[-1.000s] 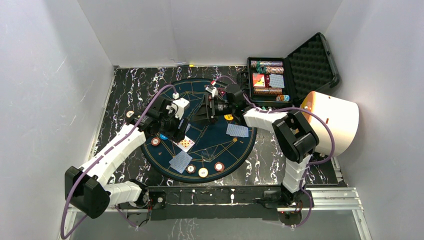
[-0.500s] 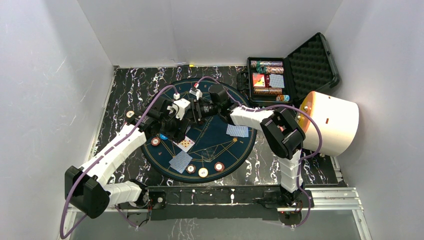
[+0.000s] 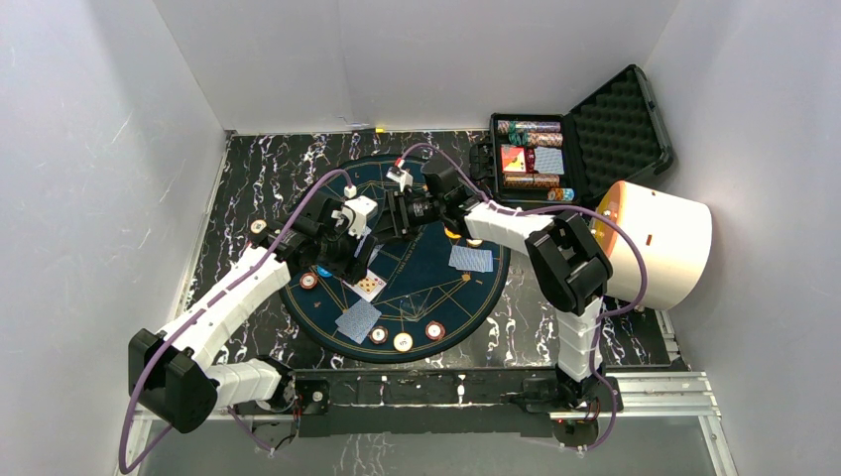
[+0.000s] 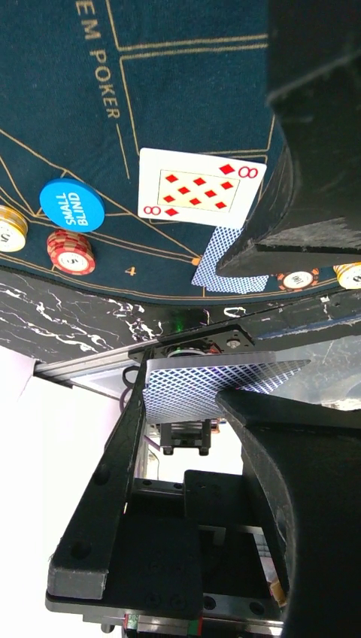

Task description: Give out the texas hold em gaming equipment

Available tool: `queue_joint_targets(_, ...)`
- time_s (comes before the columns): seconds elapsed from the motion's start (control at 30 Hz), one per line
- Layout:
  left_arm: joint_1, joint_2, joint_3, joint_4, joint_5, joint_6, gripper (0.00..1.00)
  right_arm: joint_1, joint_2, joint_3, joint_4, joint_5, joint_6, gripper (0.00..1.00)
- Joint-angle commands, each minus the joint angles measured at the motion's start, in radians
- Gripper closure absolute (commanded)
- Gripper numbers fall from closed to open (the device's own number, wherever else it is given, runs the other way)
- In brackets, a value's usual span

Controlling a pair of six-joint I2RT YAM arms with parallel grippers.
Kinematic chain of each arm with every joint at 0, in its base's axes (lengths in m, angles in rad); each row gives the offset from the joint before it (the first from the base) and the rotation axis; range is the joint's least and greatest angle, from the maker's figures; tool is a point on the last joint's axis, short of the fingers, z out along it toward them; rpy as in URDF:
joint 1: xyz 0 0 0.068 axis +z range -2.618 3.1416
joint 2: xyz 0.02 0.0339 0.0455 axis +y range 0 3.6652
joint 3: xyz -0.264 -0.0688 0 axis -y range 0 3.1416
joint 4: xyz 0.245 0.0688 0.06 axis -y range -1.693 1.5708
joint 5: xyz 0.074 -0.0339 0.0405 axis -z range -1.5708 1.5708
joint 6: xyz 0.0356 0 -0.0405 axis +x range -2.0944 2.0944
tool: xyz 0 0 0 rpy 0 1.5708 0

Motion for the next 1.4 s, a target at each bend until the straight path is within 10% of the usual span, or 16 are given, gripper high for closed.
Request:
queue_joint_targets(0.0,-0.006,-0.018,0.016,0.003,0.013,-0.011,1.0,-0.013,-0.065,0.041,-0.016,0.003,-0.043,0.35)
queue_joint_targets(0.4,-0.007,-0.015,0.009,0.004,0.028,-0.015,1.0,-0.051,-0.106,0.025,-0.006,-0.04,-0.041,0.27)
queue_joint_targets(0.8,-0.006,-0.021,0.01,0.003,0.036,-0.014,1.0,-0.051,-0.032,0.015,0.18,-0.166,0.092,0.63)
queue_joint_targets(1.37,-0.007,-0.023,0.01,-0.003,0.043,-0.013,1.0,-0.052,0.038,-0.006,0.338,-0.202,0.233,0.72)
